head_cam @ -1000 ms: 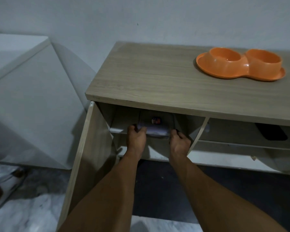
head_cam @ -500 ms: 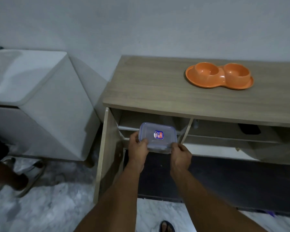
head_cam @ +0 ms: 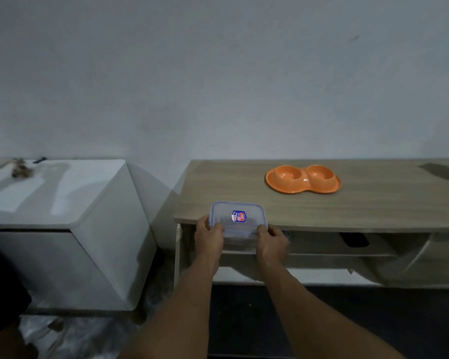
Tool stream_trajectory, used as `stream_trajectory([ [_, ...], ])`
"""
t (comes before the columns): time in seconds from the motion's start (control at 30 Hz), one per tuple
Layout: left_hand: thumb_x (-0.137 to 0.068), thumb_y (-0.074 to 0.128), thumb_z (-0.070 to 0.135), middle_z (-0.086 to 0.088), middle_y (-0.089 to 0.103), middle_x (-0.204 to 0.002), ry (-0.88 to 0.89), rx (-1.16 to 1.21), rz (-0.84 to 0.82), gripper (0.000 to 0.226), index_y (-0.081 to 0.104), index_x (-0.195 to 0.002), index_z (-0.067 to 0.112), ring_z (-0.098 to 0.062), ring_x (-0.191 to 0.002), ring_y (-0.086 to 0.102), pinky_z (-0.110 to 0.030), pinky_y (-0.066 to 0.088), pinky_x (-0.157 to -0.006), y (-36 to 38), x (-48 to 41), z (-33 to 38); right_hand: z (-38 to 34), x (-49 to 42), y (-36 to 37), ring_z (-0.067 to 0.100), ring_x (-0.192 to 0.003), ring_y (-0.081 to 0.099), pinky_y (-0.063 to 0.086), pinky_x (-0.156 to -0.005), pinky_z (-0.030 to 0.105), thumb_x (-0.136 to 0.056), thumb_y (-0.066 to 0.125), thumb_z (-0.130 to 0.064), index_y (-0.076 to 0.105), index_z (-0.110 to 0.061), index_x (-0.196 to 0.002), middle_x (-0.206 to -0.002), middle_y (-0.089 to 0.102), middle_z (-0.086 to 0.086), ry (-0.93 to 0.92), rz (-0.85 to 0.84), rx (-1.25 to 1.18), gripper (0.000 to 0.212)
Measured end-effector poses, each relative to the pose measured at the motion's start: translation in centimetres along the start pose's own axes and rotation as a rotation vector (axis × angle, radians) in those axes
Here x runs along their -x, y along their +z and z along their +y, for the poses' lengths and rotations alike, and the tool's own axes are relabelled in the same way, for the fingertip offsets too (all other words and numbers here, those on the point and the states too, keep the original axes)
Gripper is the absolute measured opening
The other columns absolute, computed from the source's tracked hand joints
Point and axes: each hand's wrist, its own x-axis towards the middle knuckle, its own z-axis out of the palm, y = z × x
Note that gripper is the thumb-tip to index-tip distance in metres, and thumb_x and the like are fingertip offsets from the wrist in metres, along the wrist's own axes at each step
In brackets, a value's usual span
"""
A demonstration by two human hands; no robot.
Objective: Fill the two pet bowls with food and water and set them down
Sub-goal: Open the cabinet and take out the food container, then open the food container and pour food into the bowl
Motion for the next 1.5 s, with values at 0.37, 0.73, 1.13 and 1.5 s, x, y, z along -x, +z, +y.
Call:
stream_trajectory([
  [0.37, -0.096, 0.059, 0.021, -0.005, 0.058, -0.109, 0.117, -0.17, 0.097, 0.033, 0.051, -0.124, 0.008, -0.005, -0.068, 0.051, -0.015, 0.038, -0.05, 4.4, -6.2, 4.9, -4.9, -8.3, 2.7, 0.029, -0.099, 0.063, 0.051, -0.092, 0.044, -0.089, 0.065, -0.039, 0.066, -0.014, -0.1, -0.105, 0.07, 0.009, -0.07, -0.017, 0.107, 0.027],
  [0.73, -0.095, 0.061, 0.024, -0.007, 0.061, -0.092, -0.043, -0.261, 0.286, 0.021, 0.064, -0.102, 0.004, -0.011, -0.064, 0.049, -0.015, 0.032, -0.047, 9.8, -13.7, 4.1, -4.4, -20.3, 6.8, 0.032, -0.106, 0.062, 0.048, -0.092, 0.041, -0.091, 0.063, -0.04, 0.067, -0.008, -0.108, -0.109, 0.069, 0.012, -0.066, -0.183, 0.296, 0.036],
  [1.13, -0.079, 0.075, 0.025, -0.017, 0.071, -0.095, -0.144, -0.298, 0.26, 0.032, 0.072, -0.102, 0.003, -0.032, -0.083, 0.067, -0.041, 0.059, -0.075, 10.5, -18.4, 5.1, -5.1, -24.9, 9.0, 0.036, -0.09, 0.064, 0.051, -0.082, 0.046, -0.086, 0.069, -0.037, 0.065, -0.007, -0.078, -0.091, 0.068, 0.018, 0.056, -0.283, 0.367, 0.031],
  [1.5, -0.068, 0.072, -0.003, -0.027, 0.064, -0.112, -0.289, -0.117, 0.149, 0.053, 0.059, -0.119, -0.007, -0.042, -0.093, 0.066, -0.042, 0.056, -0.057, 9.9, -21.8, 5.7, -6.8, -25.4, 10.8, 0.034, -0.101, 0.061, 0.052, -0.083, 0.042, -0.091, 0.056, -0.016, 0.052, 0.005, -0.126, -0.106, 0.059, 0.018, 0.241, -0.335, 0.391, 0.042],
])
